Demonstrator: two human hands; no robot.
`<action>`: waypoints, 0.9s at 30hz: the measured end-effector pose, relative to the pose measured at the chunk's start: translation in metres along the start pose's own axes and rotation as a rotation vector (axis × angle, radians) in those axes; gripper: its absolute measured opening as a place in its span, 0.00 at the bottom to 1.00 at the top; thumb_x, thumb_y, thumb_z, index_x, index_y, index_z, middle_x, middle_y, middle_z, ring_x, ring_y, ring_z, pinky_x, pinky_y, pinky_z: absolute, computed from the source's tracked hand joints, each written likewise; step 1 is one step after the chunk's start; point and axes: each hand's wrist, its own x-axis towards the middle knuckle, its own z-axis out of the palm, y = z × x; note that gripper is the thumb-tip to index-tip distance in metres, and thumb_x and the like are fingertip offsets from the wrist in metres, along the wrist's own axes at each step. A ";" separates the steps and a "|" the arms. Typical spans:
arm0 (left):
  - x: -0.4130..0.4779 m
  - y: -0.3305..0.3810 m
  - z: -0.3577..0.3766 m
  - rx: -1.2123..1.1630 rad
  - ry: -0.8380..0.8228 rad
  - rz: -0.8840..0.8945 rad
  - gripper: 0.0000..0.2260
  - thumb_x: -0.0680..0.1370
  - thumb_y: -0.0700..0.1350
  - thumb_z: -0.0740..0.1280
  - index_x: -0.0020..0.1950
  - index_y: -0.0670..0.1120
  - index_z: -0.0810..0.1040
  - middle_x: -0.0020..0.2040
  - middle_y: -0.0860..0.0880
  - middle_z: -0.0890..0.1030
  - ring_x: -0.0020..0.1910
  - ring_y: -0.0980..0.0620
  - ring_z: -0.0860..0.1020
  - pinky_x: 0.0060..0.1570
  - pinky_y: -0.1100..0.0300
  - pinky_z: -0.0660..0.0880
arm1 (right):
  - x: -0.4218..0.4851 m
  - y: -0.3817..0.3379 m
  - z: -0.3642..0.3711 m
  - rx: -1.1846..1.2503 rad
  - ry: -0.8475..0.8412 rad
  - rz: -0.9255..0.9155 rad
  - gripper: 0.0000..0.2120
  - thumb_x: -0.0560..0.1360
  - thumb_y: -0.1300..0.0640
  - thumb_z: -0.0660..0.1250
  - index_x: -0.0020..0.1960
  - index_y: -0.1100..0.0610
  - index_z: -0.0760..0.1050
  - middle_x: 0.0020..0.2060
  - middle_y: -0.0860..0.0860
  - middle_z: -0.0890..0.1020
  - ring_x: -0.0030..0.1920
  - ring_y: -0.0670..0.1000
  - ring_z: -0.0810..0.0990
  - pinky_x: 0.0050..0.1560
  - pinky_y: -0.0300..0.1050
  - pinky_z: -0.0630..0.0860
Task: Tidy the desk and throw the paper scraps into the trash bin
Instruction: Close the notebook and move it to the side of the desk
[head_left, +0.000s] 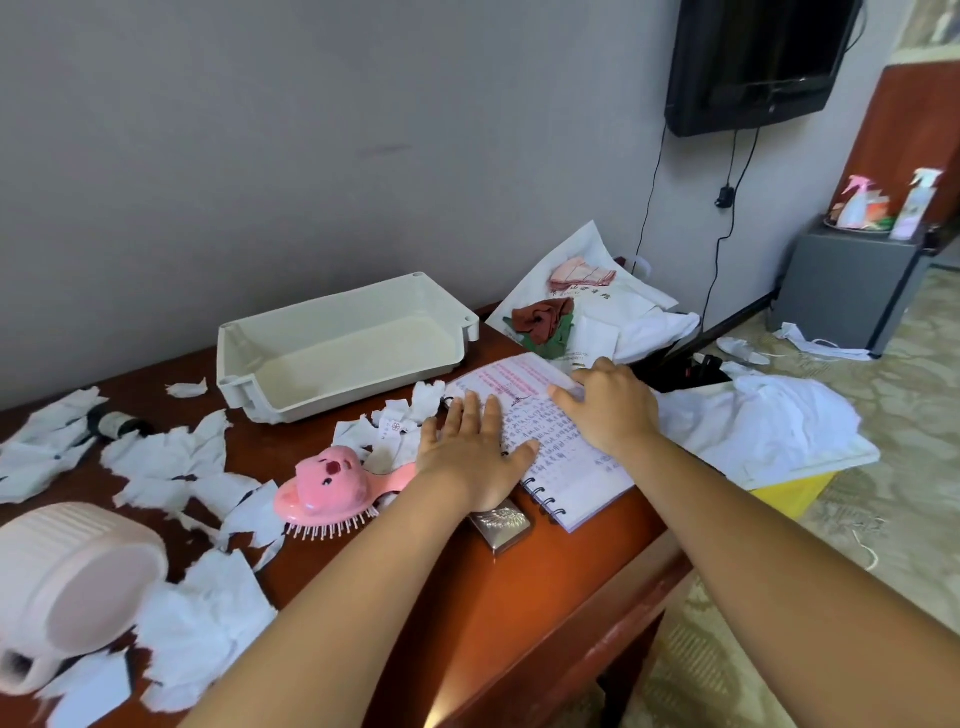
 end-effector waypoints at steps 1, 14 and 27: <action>-0.002 -0.001 0.000 0.006 -0.005 -0.003 0.33 0.78 0.65 0.43 0.77 0.50 0.36 0.77 0.47 0.36 0.77 0.49 0.37 0.73 0.46 0.38 | -0.001 -0.001 0.001 -0.028 -0.002 -0.018 0.24 0.77 0.40 0.57 0.63 0.56 0.76 0.57 0.56 0.78 0.59 0.58 0.74 0.53 0.50 0.73; -0.053 -0.031 -0.028 0.087 0.171 0.018 0.29 0.80 0.61 0.42 0.77 0.50 0.38 0.77 0.50 0.37 0.76 0.52 0.35 0.72 0.47 0.35 | -0.022 -0.057 -0.039 -0.190 -0.092 -0.339 0.25 0.80 0.47 0.52 0.76 0.51 0.56 0.73 0.49 0.65 0.71 0.53 0.63 0.67 0.50 0.62; -0.177 -0.190 -0.079 0.082 0.272 -0.231 0.30 0.81 0.61 0.46 0.78 0.50 0.41 0.78 0.49 0.40 0.77 0.51 0.39 0.74 0.46 0.40 | -0.068 -0.258 -0.077 -0.027 -0.052 -0.725 0.22 0.81 0.48 0.52 0.73 0.51 0.60 0.73 0.49 0.66 0.72 0.53 0.62 0.68 0.48 0.59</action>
